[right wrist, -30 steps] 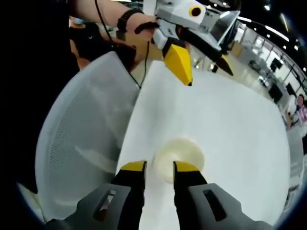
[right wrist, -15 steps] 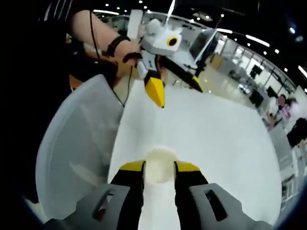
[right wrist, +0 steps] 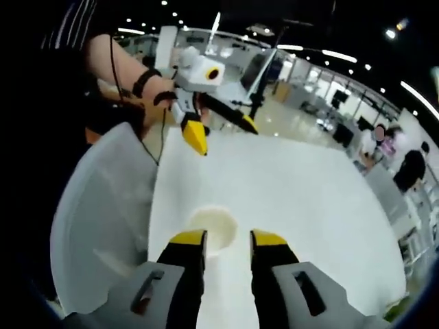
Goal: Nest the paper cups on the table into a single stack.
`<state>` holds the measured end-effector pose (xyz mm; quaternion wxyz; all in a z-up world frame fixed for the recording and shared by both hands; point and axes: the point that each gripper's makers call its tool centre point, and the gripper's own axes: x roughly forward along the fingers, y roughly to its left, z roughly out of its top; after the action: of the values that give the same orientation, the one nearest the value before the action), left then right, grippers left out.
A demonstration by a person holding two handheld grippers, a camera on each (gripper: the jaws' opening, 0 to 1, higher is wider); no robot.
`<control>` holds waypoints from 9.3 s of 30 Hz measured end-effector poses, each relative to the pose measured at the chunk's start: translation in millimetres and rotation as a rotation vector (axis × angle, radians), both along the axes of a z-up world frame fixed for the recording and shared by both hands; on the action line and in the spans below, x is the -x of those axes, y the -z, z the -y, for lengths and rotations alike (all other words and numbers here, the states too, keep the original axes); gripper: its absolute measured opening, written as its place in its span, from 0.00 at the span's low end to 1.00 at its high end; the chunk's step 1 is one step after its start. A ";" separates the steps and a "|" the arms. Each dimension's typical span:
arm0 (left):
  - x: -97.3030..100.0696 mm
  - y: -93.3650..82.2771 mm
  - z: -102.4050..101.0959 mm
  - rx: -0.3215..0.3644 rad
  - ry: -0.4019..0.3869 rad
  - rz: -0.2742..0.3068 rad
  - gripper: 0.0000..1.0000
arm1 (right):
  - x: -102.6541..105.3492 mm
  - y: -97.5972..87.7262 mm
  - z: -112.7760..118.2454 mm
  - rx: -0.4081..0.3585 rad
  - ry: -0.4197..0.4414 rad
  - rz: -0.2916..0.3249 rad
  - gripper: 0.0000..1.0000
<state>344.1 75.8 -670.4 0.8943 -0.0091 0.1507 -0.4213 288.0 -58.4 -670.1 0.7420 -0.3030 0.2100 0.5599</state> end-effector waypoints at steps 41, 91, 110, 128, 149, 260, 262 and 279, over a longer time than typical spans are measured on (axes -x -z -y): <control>25.2 15.6 6.1 -0.013 0.068 -0.027 0.96 | 7.0 23.4 66.2 -0.127 0.335 -0.083 0.24; 67.9 53.5 36.6 -0.038 0.203 -0.096 0.95 | 15.4 60.9 39.8 -0.184 0.364 -0.151 0.43; 71.4 72.8 56.7 -0.087 0.269 -0.116 0.84 | 10.2 66.0 13.4 -0.187 0.315 -0.162 0.42; 61.9 90.6 66.8 -0.168 0.284 -0.108 0.68 | 8.2 82.7 -7.5 -0.126 0.213 -0.171 0.43; 55.8 92.9 84.7 -0.194 0.344 -0.087 0.53 | 7.4 88.7 -16.5 -0.091 0.148 -0.176 0.42; -145.7 39.1 38.7 -0.192 0.217 -0.036 0.46 | -167.1 60.2 3.8 -0.233 0.261 -0.090 0.40; -133.6 34.0 32.9 -0.187 0.208 -0.034 0.48 | -158.6 50.3 7.3 -0.244 0.274 -0.073 0.40; -53.2 4.4 -25.8 -0.120 0.104 0.022 0.66 | -86.8 16.9 40.5 -0.285 0.434 -0.020 0.56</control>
<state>397.3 101.6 -674.9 0.8718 0.0571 0.1664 -0.4572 374.8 -98.9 -687.0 0.8780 -0.1376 0.1962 0.4144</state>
